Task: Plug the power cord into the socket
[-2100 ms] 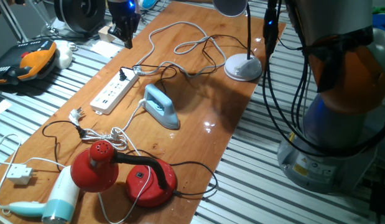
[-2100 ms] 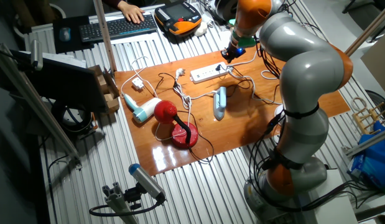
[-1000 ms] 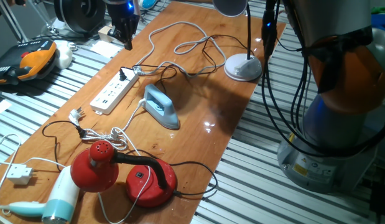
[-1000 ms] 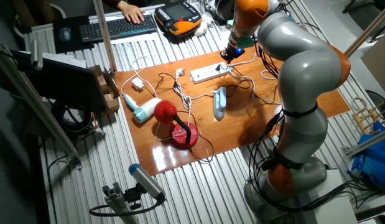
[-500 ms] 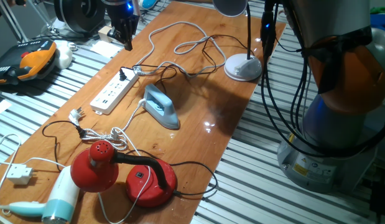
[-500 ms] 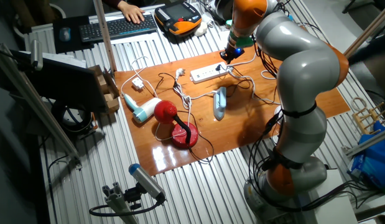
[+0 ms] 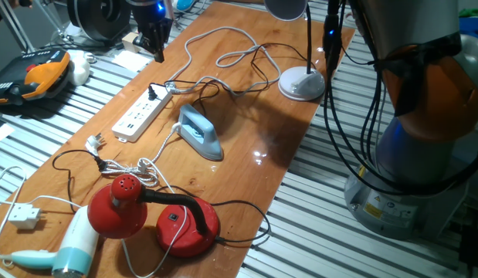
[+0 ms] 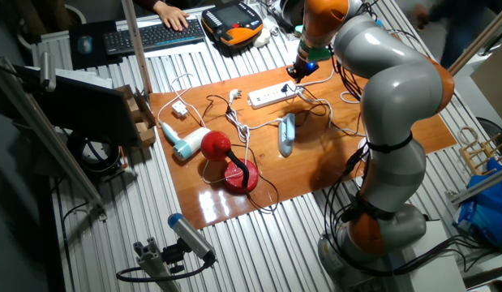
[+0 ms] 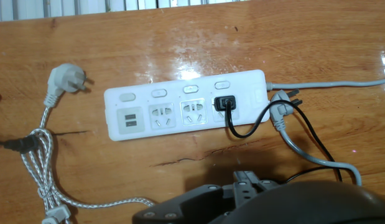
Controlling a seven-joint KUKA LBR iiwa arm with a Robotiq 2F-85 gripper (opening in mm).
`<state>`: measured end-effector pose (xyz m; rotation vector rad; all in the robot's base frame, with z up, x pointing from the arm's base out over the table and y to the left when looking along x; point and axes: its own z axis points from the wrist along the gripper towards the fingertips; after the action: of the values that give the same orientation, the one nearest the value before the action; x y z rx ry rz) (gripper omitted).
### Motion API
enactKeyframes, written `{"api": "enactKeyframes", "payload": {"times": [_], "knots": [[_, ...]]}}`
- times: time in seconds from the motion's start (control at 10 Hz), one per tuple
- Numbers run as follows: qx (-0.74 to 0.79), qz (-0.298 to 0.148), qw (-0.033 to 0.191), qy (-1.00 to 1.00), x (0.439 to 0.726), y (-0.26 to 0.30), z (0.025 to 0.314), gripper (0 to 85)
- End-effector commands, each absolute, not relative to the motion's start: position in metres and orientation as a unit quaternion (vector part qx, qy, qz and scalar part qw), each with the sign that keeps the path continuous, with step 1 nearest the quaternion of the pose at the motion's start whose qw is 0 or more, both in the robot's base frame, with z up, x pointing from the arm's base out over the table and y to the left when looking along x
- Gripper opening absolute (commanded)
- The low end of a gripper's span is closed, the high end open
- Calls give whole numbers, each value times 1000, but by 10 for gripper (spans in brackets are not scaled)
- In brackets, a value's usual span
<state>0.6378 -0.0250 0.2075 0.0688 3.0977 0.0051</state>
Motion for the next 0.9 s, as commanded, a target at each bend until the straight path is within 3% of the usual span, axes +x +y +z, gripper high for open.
{"api": "enactKeyframes", "payload": {"times": [0.0, 0.8], "knots": [[23, 2, 22, 1000, 637, -24, 207, 0], [22, 1, 28, 999, 639, -25, 207, 0]]}}
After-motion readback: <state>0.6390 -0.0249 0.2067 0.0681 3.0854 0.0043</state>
